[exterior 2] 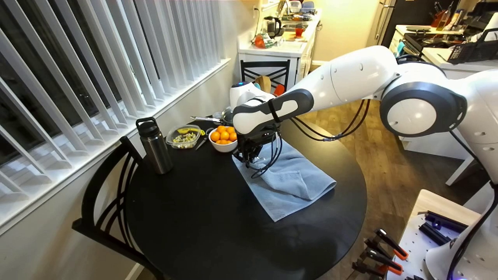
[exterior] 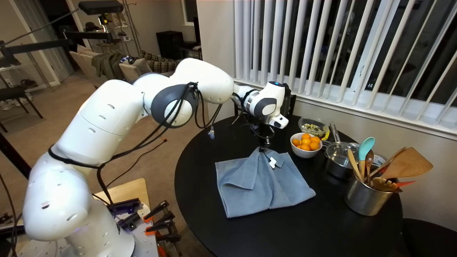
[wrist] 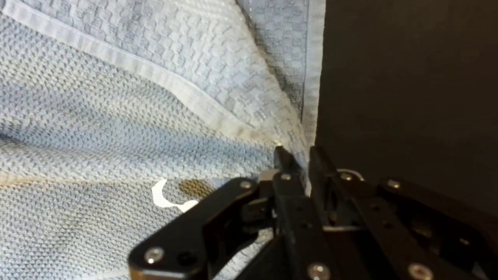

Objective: Fold the towel's length in half

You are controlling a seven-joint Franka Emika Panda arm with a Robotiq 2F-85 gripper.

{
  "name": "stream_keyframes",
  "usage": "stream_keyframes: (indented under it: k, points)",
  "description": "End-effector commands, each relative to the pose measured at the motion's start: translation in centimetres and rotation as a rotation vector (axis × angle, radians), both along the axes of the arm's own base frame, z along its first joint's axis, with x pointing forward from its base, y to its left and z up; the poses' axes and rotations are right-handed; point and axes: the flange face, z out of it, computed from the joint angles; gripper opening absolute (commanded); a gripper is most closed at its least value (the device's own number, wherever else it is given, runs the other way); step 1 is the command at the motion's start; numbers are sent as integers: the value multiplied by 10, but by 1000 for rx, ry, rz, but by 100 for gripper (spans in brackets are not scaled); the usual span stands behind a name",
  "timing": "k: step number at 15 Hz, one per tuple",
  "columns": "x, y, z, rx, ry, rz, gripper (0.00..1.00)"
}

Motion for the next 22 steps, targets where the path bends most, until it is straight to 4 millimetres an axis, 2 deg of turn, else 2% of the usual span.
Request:
stream_keyframes:
  k: [1, 9, 12, 16, 22]
  points:
    - [3, 0, 1, 23, 0, 23, 48]
    - [1, -2, 4, 6, 0, 58, 98]
    - [-5, -10, 6, -58, 15, 130, 100]
    - [-21, -30, 5, -98, 58, 345, 100]
    - [-60, -62, 16, -91, 70, 653, 100]
